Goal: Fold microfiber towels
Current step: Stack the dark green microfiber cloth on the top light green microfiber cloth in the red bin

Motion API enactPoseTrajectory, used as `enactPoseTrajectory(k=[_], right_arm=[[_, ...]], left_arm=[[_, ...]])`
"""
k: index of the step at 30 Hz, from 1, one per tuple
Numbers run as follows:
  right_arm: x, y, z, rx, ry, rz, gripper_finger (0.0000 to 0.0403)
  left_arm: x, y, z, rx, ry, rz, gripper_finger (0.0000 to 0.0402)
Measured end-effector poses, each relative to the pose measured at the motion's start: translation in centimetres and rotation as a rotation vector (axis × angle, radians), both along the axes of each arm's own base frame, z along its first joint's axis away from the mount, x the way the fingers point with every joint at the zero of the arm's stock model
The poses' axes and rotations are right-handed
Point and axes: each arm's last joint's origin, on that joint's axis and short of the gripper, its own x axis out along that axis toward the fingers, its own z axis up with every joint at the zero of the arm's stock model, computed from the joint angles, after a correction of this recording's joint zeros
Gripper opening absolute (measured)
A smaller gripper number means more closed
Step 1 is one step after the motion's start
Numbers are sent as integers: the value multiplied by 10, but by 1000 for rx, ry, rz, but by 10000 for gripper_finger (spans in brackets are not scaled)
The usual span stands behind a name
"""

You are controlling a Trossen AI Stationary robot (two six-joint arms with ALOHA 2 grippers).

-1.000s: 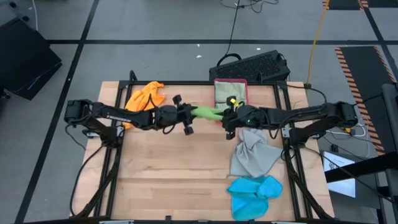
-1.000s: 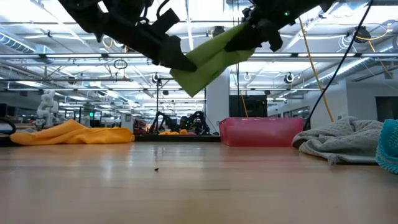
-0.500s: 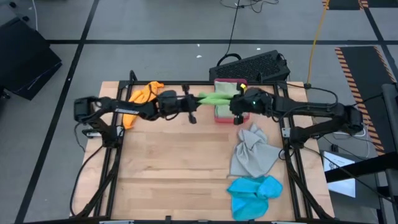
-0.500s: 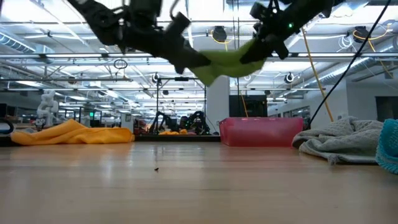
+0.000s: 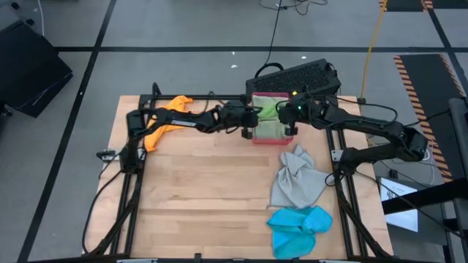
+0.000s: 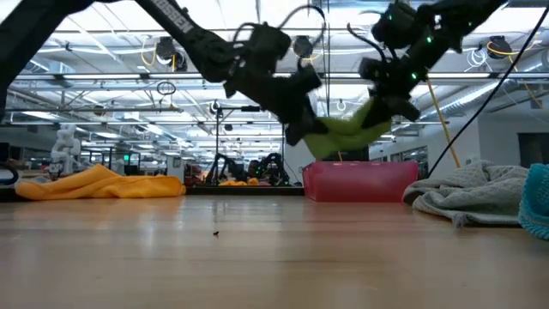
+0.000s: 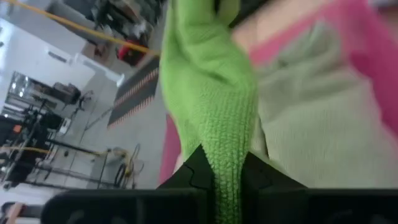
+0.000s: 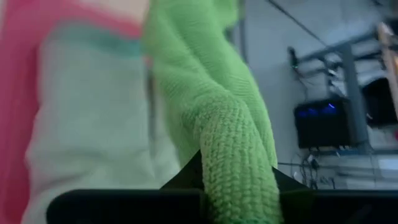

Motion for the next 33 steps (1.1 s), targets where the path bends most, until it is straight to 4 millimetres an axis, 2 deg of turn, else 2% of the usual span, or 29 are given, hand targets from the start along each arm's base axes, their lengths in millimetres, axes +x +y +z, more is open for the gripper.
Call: enactPoseTrajectory(k=[3,6,8,11,16,25,29,33], right_arm=[[-6,-2,-15,16,24,20,21],[-9,-4,-22,4,2,11,23],[-8,-4,-24,-7,-22,13,23],[-5,-7,-20,-49,-92,9,21],[-6,-18,-13,-124,-206,-19,21],[-22,-54,-16,-147,-334,-45,21],[-25,-64,-18,-163,-350,-23,21],[-24,-70,-21,-179,-370,-24,21]], left_arm=[[7,1,-7,16,54,-2,24],[7,-2,-9,42,102,-4,13],[5,-4,-9,90,158,24,12],[2,-5,1,186,202,52,25],[-5,19,6,228,188,42,36],[-19,65,17,239,40,-31,16],[-22,75,21,291,18,-28,30],[-24,81,19,311,15,-23,27]])
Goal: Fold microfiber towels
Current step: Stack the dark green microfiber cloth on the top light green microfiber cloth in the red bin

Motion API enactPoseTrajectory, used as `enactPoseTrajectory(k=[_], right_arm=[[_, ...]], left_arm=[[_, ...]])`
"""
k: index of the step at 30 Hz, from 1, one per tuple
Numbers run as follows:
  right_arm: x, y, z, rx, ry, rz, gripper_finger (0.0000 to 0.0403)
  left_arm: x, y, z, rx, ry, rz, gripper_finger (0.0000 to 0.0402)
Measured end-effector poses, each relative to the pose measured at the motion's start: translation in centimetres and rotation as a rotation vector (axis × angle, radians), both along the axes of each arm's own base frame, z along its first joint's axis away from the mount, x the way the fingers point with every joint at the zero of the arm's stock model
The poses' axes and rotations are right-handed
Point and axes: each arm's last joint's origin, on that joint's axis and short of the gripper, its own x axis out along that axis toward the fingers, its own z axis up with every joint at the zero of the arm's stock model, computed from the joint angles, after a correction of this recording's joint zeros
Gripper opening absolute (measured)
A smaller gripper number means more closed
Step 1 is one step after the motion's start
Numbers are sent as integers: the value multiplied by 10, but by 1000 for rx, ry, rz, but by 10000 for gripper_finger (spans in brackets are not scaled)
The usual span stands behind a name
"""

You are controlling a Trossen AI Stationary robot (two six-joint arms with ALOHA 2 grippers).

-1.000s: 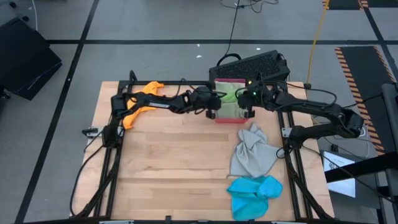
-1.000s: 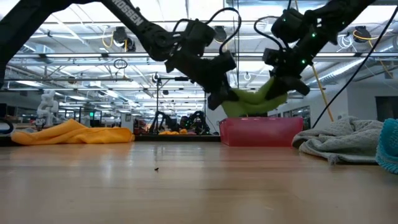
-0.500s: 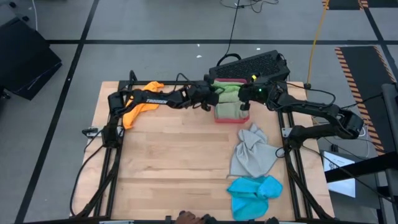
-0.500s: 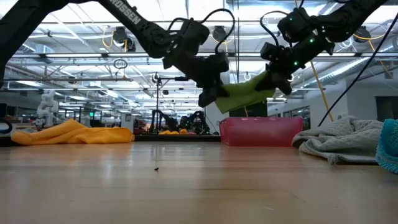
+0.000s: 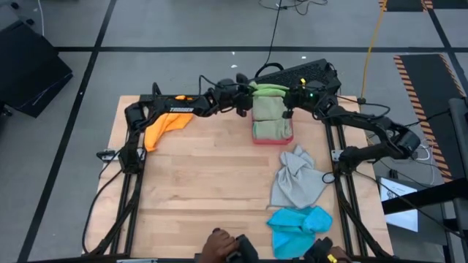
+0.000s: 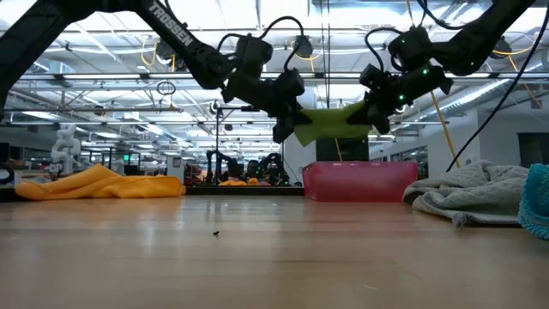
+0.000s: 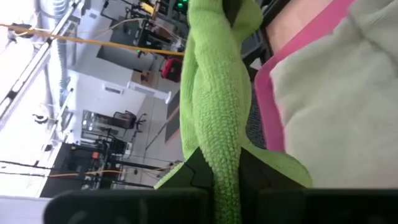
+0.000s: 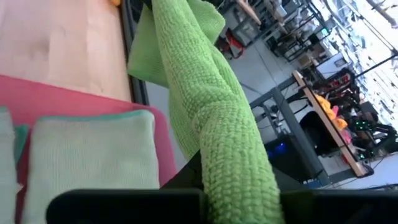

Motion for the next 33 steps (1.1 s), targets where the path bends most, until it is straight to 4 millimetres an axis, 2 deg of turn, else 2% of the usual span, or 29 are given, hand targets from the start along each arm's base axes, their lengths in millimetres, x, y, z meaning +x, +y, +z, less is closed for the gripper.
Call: enactPoseTrajectory(k=[6,13,20,24,28,33], right_arm=[[-5,-8,-6,-21,47,-35,21],[-9,-15,-14,-35,116,-25,20],[-6,-19,-30,15,159,13,29],[-6,-22,-38,43,175,16,39],[-8,-24,-42,103,141,-8,54],[-8,-24,-42,155,98,-39,83]], left_arm=[[19,10,-15,35,29,19,14],[35,21,-32,72,114,81,35],[35,22,-34,60,116,100,14],[34,24,-34,47,110,73,21],[34,23,-34,66,159,57,28],[36,26,-25,24,146,39,14]])
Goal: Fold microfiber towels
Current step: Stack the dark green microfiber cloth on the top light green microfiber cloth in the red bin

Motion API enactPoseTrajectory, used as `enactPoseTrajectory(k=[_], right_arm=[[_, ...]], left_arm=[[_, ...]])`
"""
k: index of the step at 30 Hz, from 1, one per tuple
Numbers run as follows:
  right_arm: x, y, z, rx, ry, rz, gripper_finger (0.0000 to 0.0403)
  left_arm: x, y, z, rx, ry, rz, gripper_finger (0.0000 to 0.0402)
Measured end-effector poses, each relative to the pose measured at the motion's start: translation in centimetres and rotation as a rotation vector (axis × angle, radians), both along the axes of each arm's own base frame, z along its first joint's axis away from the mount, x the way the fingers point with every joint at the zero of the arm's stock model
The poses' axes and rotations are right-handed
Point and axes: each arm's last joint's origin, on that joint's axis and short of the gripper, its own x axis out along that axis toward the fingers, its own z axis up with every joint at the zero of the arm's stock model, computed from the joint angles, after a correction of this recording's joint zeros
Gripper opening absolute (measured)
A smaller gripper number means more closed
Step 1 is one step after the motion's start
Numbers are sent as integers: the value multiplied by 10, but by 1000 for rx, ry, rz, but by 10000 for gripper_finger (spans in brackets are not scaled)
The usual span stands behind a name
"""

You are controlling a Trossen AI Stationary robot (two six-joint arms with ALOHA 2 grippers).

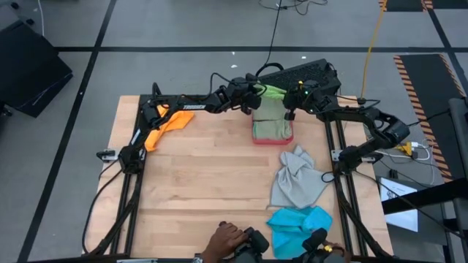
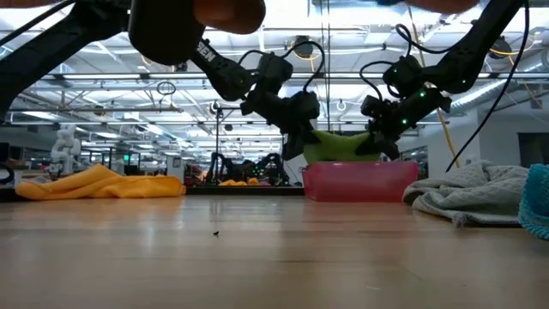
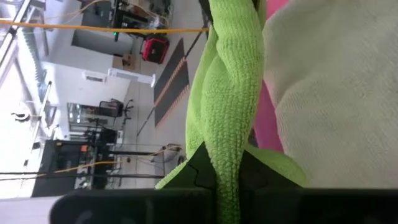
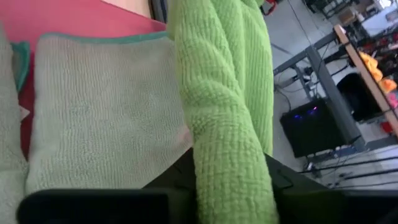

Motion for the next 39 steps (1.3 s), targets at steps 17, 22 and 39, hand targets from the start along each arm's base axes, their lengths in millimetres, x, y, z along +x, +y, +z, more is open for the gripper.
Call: enactPoseTrajectory(k=[17,22,39], right_arm=[[0,3,-3,174,-113,8,162],[-1,4,-5,242,-145,8,163],[-6,0,0,186,-149,83,187]], left_arm=[[-3,1,-5,-171,-38,-54,14],[-2,1,-4,-217,-70,-54,26],[-4,-2,-11,-306,-34,-56,36]])
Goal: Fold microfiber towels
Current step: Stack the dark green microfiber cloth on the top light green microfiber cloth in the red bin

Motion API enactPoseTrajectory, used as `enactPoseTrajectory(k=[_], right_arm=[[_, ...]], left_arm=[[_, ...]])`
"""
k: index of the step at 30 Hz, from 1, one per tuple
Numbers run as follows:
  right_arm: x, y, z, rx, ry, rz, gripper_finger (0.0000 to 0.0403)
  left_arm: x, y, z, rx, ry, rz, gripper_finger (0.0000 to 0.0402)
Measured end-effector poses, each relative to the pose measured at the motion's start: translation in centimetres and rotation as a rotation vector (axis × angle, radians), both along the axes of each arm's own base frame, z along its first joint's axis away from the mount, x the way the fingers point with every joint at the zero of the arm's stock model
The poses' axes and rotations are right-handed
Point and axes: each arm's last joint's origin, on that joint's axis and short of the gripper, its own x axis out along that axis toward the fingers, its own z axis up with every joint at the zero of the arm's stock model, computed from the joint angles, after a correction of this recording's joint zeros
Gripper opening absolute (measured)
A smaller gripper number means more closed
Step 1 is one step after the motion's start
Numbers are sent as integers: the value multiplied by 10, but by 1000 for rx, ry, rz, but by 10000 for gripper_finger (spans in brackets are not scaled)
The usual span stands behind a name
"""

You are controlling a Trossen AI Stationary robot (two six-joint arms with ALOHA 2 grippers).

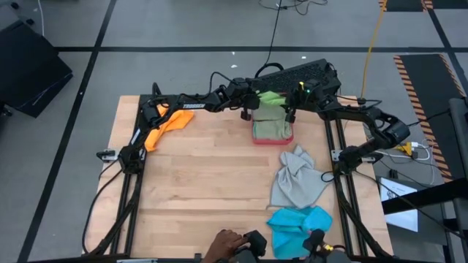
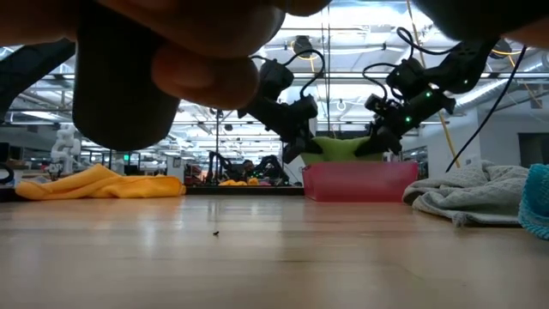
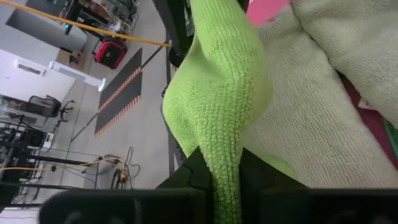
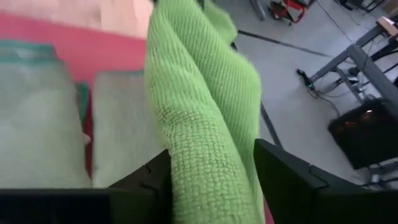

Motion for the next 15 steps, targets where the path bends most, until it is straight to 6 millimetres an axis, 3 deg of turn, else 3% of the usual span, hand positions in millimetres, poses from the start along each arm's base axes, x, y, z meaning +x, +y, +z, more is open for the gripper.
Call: enactPoseTrajectory(k=[9,15], right_arm=[[-1,6,17,113,-153,-1,224],[-5,4,17,28,-63,-110,210]], left_arm=[[0,0,0,-17,-1,8,53],[-1,1,-1,-19,-1,27,107]])
